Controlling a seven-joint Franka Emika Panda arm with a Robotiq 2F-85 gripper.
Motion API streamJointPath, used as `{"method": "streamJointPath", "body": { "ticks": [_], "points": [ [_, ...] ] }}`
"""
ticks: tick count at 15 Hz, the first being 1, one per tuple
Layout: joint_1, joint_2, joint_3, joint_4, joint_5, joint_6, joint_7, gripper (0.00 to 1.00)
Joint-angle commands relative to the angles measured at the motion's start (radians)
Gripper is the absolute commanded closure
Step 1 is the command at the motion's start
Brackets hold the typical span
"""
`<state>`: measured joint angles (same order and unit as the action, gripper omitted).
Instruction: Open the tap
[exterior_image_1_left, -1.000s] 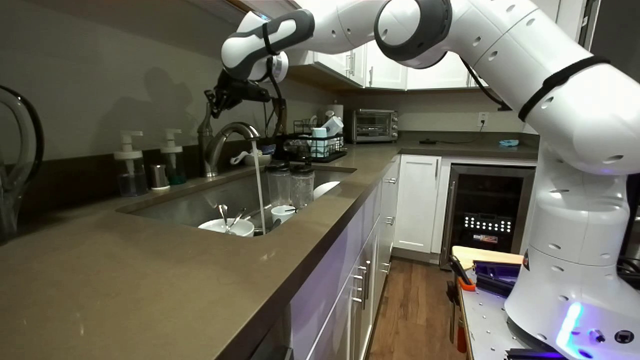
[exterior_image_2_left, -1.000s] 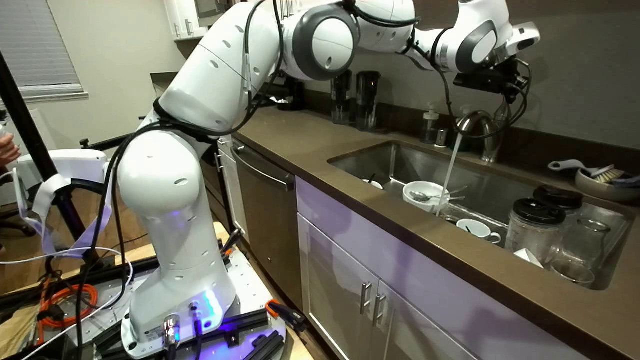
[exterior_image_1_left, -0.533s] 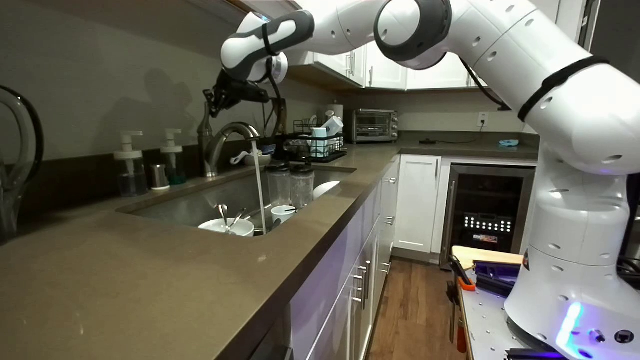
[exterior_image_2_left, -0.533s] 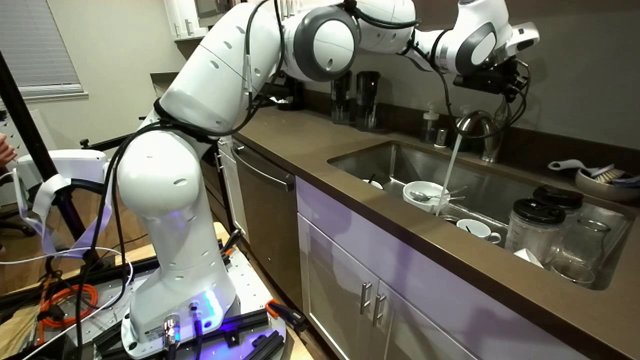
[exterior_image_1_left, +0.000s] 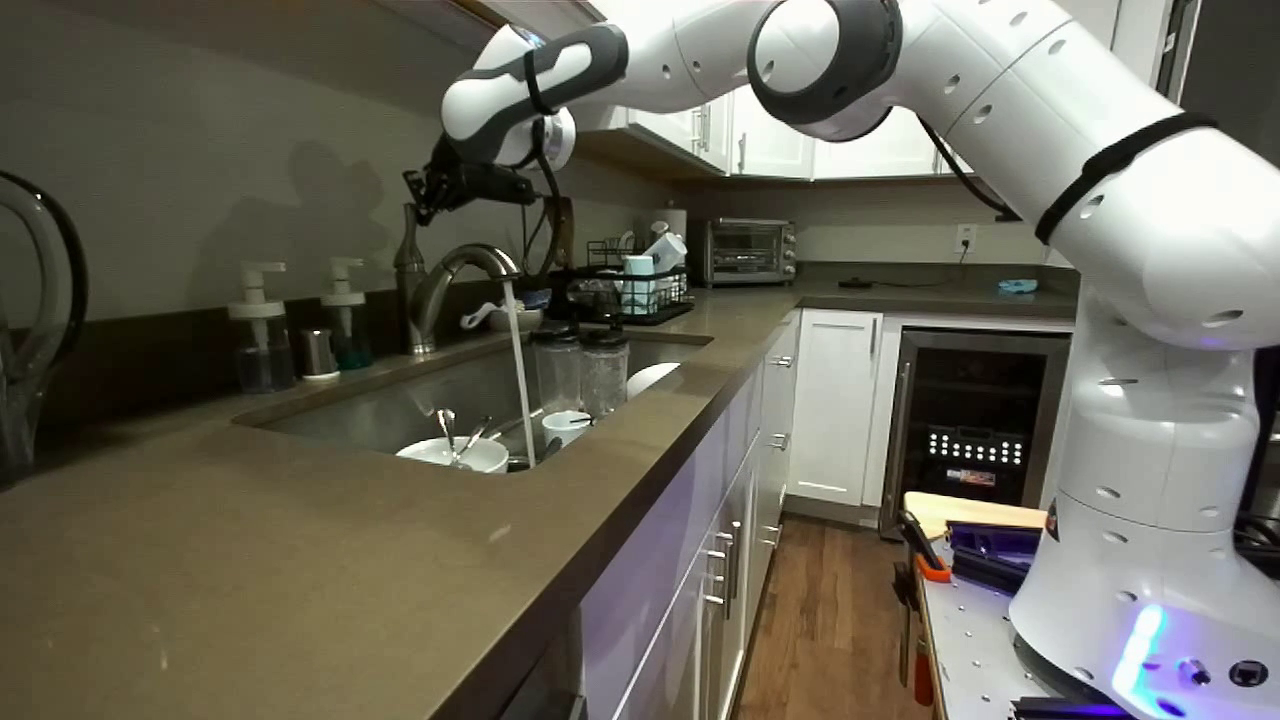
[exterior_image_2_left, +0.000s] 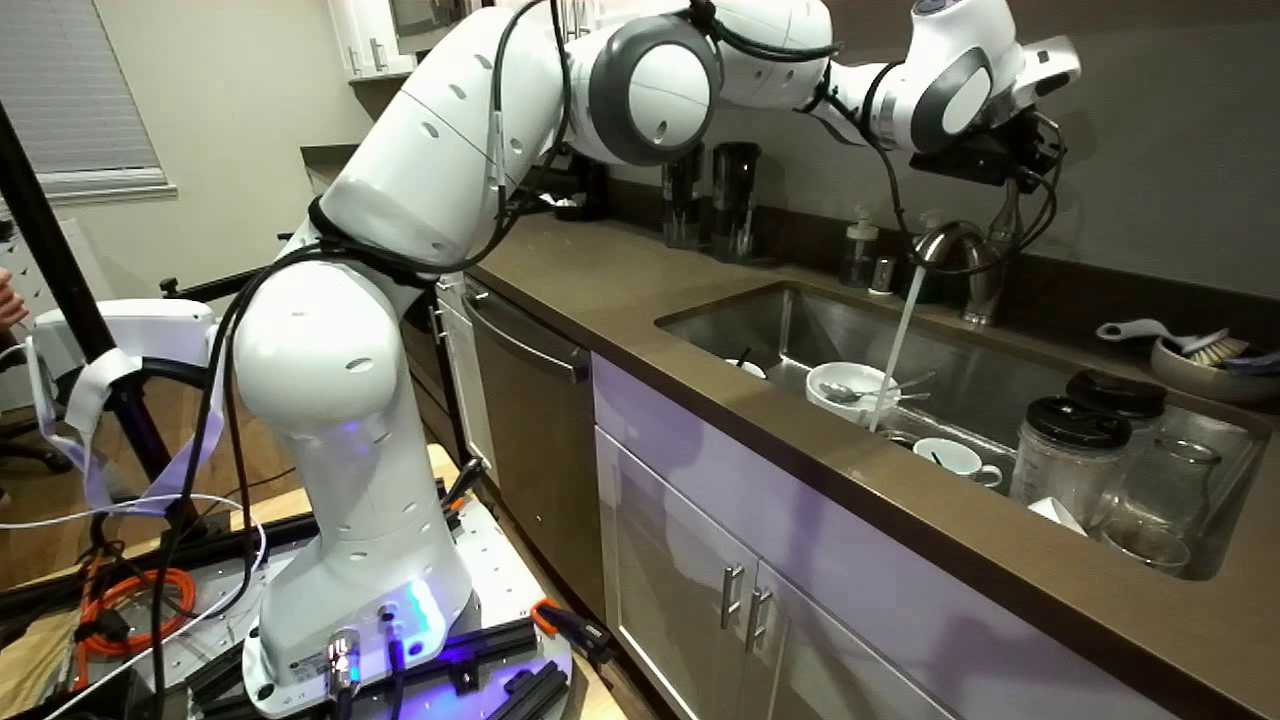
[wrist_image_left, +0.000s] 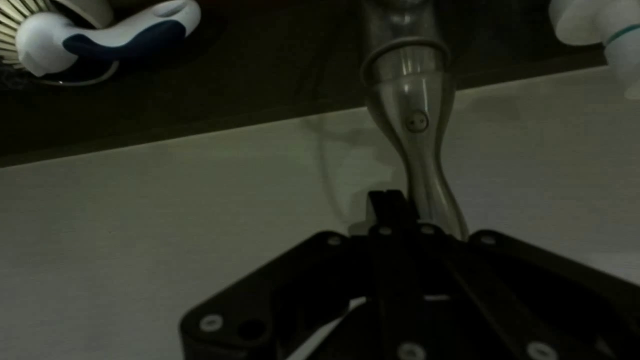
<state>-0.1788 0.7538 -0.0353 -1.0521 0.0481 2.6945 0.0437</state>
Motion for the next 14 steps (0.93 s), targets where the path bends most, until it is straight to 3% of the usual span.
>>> {"method": "streamJointPath", "body": {
  "ticks": [1,14],
  "points": [
    [0.009,0.001,-0.003,0.009,0.0,0.019,0.015,0.98],
    [-0.007,-0.063,0.0,-0.143,0.012,0.123,0.013,0.98]
  ]
}}
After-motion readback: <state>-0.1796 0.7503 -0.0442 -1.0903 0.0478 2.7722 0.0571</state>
